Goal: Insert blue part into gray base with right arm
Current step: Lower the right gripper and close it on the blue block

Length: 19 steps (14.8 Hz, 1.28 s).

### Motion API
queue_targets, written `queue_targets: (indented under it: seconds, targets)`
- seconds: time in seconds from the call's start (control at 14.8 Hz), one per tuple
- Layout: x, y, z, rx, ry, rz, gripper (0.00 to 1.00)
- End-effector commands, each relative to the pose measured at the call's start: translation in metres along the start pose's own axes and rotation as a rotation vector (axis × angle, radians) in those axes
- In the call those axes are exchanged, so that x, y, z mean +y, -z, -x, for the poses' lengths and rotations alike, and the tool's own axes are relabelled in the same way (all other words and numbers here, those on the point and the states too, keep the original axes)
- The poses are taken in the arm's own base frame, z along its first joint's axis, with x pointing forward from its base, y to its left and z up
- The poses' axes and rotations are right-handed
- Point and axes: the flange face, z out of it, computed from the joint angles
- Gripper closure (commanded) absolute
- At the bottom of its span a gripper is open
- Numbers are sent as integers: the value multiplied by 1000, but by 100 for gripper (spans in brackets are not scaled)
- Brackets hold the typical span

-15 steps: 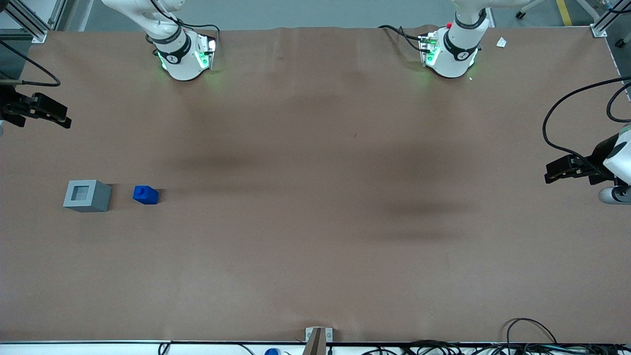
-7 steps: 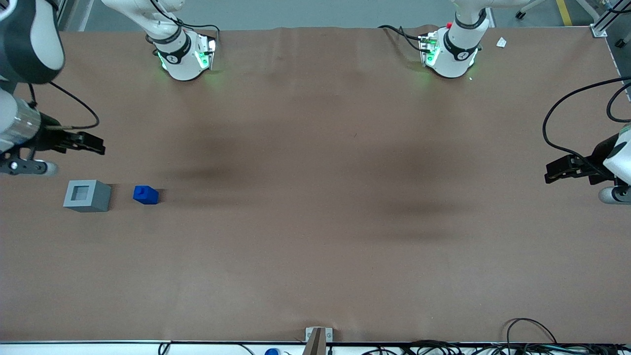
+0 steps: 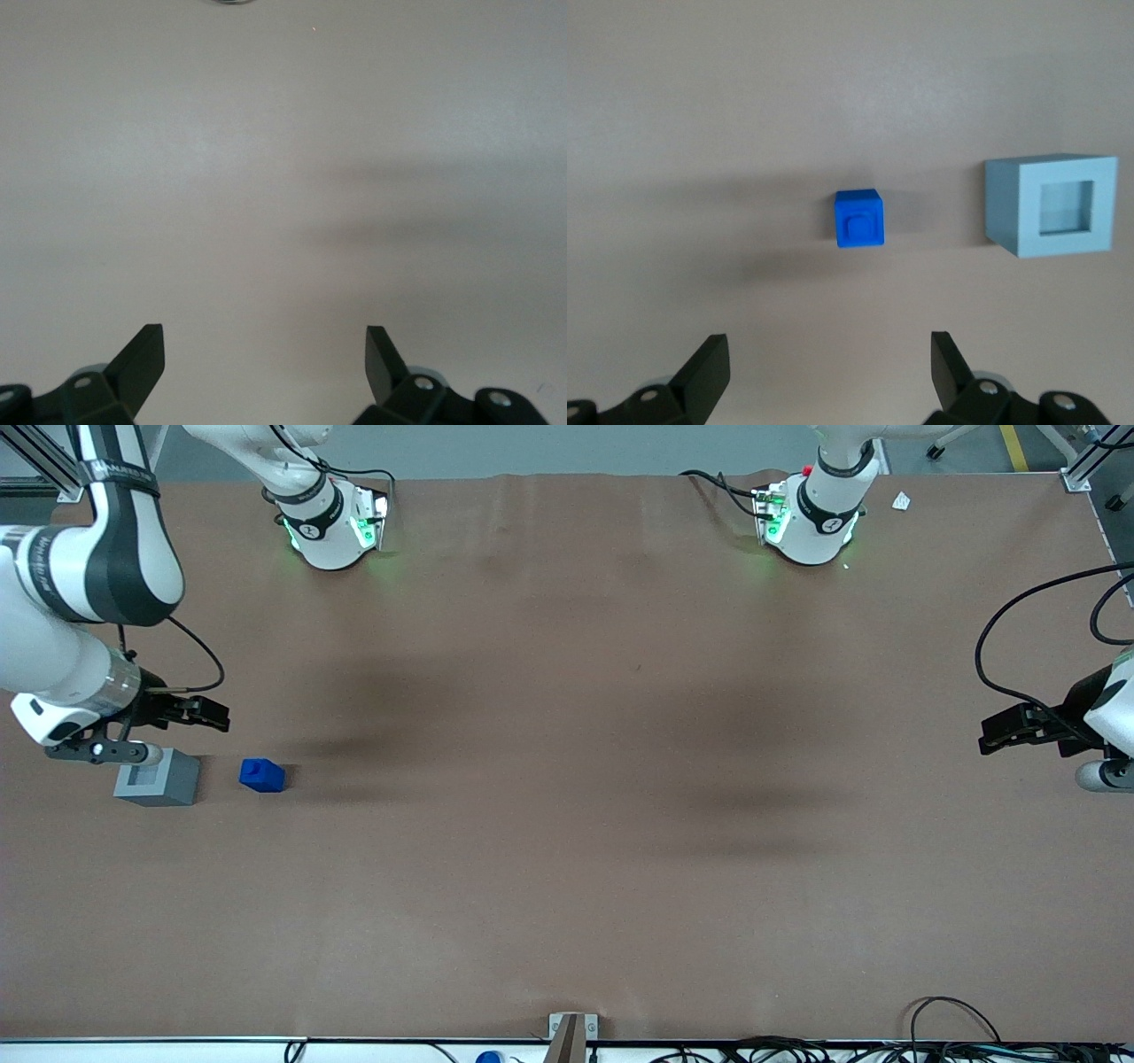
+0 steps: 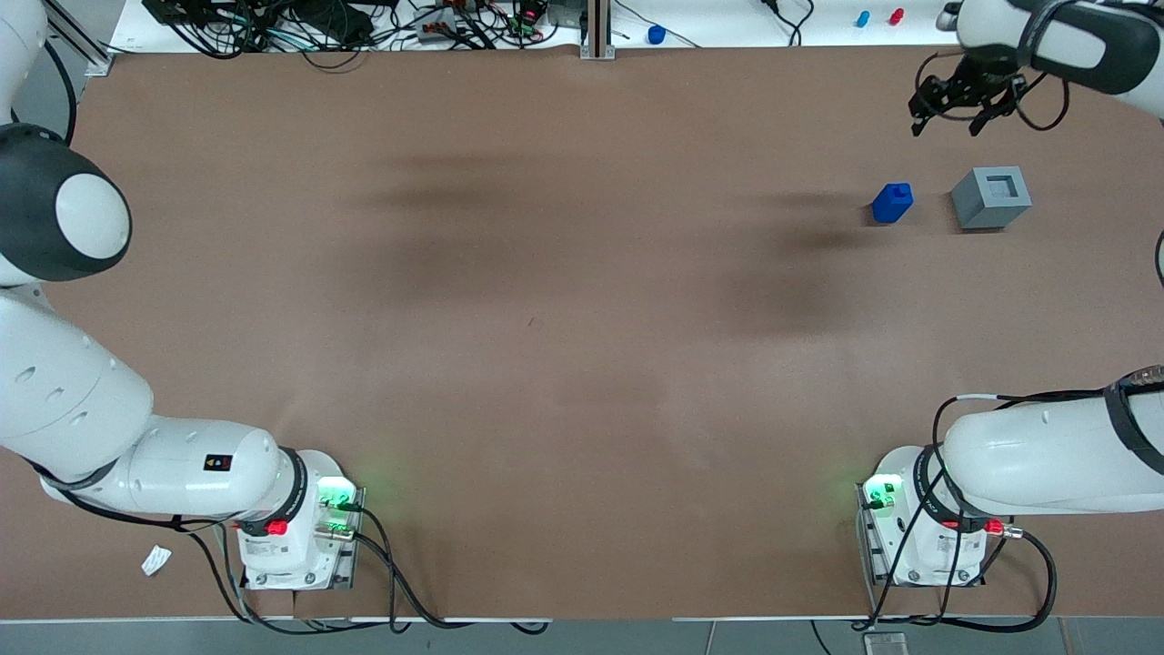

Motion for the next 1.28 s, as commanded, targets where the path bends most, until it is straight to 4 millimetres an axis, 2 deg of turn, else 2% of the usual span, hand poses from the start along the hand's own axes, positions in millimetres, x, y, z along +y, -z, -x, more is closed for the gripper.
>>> queue_targets:
  seconds: [0.0, 0.27, 0.41, 0.47, 0.61, 1.15, 1.22]
  targets:
    - [-1, -43, 4, 24, -17, -14, 0]
    - [-4, -110, 3, 77, 18, -16, 0]
    - [-1, -133, -4, 99, 93, -14, 0]
    - [6, -141, -6, 103, 98, -14, 0]
    - [9, -153, -7, 105, 110, -14, 0]
    - [22, -176, -13, 103, 104, -15, 0]
    - [29, -179, -13, 103, 92, -15, 4]
